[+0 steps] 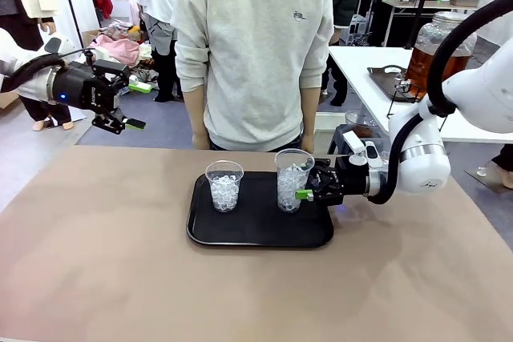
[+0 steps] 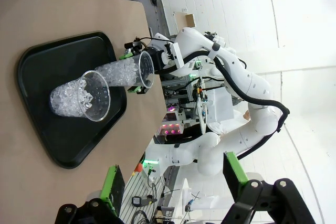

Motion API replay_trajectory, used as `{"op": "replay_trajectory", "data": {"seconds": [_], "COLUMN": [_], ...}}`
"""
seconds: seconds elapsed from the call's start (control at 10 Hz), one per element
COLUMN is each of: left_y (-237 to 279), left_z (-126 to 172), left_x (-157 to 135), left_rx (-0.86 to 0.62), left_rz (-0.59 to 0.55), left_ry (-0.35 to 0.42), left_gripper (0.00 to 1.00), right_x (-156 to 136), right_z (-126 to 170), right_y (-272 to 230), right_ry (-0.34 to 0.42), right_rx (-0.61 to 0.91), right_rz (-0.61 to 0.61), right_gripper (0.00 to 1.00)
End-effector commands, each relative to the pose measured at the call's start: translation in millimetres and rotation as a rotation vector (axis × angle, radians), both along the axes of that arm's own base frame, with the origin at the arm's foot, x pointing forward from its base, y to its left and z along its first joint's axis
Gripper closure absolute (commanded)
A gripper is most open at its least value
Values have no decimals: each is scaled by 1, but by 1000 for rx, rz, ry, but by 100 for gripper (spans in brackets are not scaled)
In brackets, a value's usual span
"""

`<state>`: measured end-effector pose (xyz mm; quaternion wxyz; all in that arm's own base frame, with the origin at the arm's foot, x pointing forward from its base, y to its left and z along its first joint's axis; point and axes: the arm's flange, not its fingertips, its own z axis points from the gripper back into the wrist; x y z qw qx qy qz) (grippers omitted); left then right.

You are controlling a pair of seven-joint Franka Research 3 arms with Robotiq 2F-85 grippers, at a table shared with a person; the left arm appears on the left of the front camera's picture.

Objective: Pour the drink into the iced cup.
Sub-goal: Pick up the iced cup indicated by the human and present it to them.

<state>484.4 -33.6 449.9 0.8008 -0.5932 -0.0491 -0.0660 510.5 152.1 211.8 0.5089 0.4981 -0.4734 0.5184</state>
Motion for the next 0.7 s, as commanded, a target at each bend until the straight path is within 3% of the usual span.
{"op": "replay_trajectory", "data": {"seconds": [0.0, 0.6], "left_y": [0, 0], "left_z": [2, 2], "left_x": [-1, -1], "left_rx": [1, 1], "left_rz": [7, 7], "left_ry": [5, 5], "left_gripper": [0, 0], "right_x": [-2, 8], "right_z": [5, 9], "right_y": [11, 22], "right_ry": [18, 77], "right_rx": [-9, -1], "right_rz": [-46, -78], "right_gripper": [0, 0]}}
